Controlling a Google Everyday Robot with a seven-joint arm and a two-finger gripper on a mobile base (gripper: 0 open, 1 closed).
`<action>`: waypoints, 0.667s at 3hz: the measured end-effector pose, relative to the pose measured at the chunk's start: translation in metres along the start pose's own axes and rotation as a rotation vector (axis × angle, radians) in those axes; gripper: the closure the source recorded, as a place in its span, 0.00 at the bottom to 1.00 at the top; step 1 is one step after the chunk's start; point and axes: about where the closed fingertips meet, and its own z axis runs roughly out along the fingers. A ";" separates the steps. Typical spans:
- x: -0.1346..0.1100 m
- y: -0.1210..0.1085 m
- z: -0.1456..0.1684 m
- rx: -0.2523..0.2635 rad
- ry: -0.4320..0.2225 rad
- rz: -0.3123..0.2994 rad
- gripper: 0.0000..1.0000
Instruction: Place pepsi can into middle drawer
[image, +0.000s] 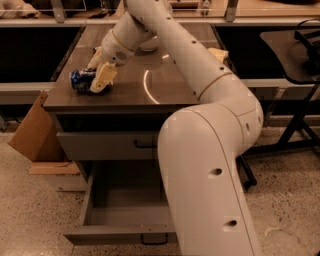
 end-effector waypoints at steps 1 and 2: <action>0.000 0.002 0.005 -0.018 -0.016 0.010 0.62; -0.001 0.004 0.006 -0.024 -0.028 0.018 0.85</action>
Offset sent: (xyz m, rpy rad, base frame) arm -0.0072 -0.0038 0.0011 0.0299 0.0452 0.0012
